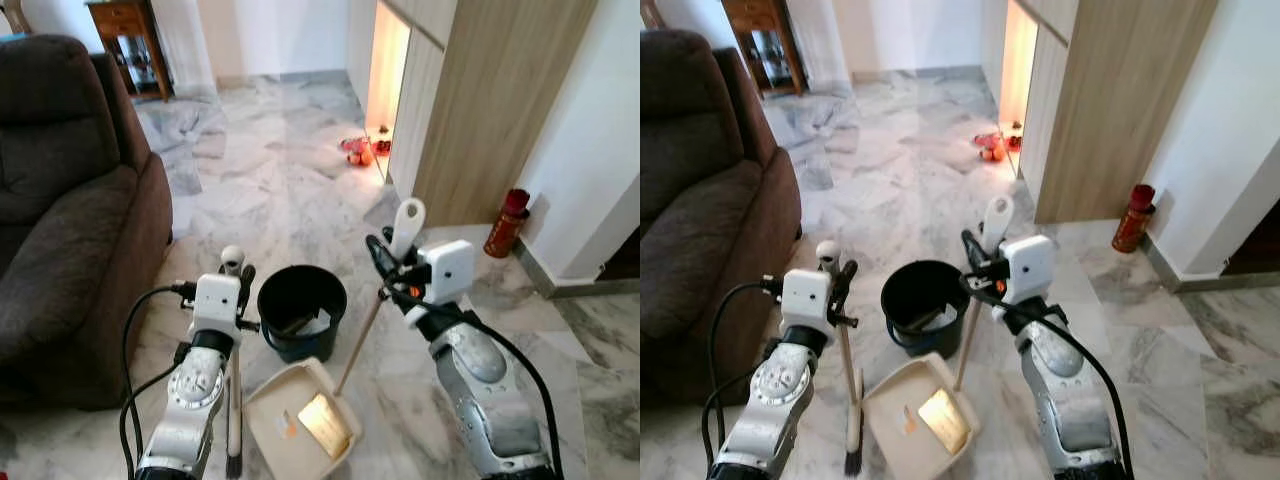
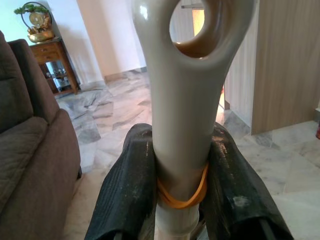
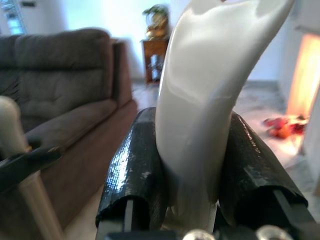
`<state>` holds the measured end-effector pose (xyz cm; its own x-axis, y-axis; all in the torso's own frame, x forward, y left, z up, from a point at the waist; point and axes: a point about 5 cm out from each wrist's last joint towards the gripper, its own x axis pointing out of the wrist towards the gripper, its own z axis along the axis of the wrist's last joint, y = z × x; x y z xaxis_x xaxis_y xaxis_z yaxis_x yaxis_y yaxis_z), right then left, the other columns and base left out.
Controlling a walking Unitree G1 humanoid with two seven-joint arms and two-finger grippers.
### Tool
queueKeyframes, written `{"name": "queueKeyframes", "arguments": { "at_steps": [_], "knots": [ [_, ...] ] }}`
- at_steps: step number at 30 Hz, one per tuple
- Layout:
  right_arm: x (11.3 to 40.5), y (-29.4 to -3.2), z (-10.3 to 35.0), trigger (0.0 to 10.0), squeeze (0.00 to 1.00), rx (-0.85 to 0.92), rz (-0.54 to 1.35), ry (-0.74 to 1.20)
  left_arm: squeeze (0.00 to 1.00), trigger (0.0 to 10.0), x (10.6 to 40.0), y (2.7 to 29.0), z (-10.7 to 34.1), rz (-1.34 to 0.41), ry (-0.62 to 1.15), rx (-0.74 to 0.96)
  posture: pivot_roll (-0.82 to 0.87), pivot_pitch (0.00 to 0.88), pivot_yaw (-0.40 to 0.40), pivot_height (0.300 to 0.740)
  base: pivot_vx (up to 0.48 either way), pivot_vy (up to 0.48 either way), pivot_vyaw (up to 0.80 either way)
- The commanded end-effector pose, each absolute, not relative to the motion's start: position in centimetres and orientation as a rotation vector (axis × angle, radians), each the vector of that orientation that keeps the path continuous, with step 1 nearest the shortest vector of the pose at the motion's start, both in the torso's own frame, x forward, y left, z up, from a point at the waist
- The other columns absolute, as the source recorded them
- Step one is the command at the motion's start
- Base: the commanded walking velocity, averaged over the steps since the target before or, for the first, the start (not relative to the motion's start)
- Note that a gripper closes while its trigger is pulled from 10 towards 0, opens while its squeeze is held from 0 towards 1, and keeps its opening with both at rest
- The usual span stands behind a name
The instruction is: Sweep floor
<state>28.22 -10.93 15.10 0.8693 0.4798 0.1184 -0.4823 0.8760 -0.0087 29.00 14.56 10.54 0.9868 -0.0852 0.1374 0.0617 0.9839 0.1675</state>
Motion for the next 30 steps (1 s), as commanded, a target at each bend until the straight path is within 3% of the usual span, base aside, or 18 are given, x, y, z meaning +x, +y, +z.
{"name": "queueKeyframes", "arguments": {
  "at_steps": [1,4,12,30],
  "knots": [
    [27.8,-10.6,16.6,10.0,0.0,0.056,0.556,-0.156,0.0,10.0,29.1,14.6,11.3,-0.077,-0.185,0.169,0.11,0.0,0.038,0.74,0.0,0.0,0.0],
    [27.8,-10.8,17.2,10.0,0.0,0.065,0.555,-0.164,0.0,10.0,29.1,14.6,11.3,-0.078,-0.186,0.169,0.11,0.0,0.039,0.74,0.0,0.0,0.0],
    [29.8,-12.6,21.8,10.0,0.0,0.141,0.298,-0.33,0.0,10.0,29.1,14.7,11.3,-0.074,-0.186,0.166,0.12,0.0,0.034,0.74,0.0,0.0,0.0],
    [30.5,-12.7,25.8,10.0,0.0,0.151,0.207,-0.478,0.0,10.0,28.8,14.9,11.2,-0.069,-0.193,0.168,0.13,0.0,0.029,0.74,0.0,0.0,0.0]
  ]
}}
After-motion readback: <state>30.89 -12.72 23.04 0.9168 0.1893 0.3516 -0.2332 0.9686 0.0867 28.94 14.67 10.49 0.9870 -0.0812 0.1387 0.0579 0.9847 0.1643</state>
